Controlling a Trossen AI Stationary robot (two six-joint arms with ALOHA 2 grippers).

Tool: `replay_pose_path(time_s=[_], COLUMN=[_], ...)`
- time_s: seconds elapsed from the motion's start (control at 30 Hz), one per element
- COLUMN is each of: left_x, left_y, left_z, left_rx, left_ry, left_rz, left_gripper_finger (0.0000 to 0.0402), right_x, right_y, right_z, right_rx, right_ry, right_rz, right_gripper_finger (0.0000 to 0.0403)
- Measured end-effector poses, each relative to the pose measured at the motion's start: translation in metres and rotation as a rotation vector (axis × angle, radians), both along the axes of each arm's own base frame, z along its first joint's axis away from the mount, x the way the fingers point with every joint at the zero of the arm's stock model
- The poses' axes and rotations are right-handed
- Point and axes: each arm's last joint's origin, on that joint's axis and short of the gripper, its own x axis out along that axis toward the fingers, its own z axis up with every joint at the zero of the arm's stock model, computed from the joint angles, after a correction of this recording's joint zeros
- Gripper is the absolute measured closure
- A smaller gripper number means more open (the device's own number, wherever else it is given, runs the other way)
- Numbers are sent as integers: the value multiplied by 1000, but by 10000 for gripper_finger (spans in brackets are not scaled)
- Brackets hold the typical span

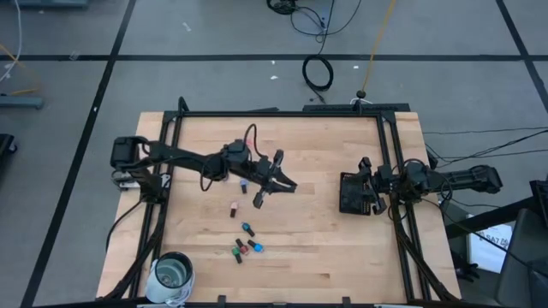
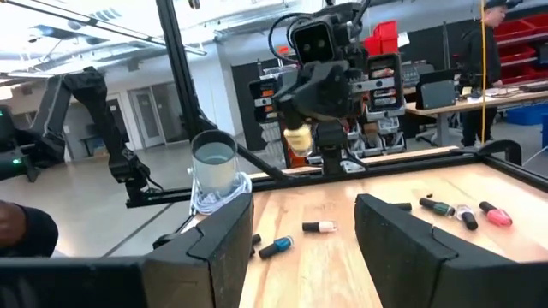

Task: Pick & Place Nail Polish
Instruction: Put the light yellow nail polish into the black basket

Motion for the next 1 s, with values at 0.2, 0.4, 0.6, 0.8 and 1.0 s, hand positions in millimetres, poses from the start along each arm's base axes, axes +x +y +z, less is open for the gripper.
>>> replay_pose_path(time_s=[0.2, 0.4, 0.6, 0.8, 1.0], left_x=[-1, -14, -26, -26, -14], left_y=[8, 14, -10, -25, -10], left_z=[3, 18, 34, 34, 25], left_rx=[-59, -242, -266, -232, -155], left_ry=[-105, 11, 3, -27, -152], left_rz=[-226, -519, -729, -766, -505], left_gripper_finger=[366, 366, 366, 366, 366], right_x=[2, 6, 9, 10, 16], right_y=[0, 0, 1, 0, -1], right_z=[-2, -6, -10, -12, -16], right_rx=[-14, -31, -34, -25, 96], right_ry=[24, 68, 108, 132, 188], right_rz=[-3, -4, -7, -32, -71], right_gripper_finger=[211, 211, 211, 211, 211])
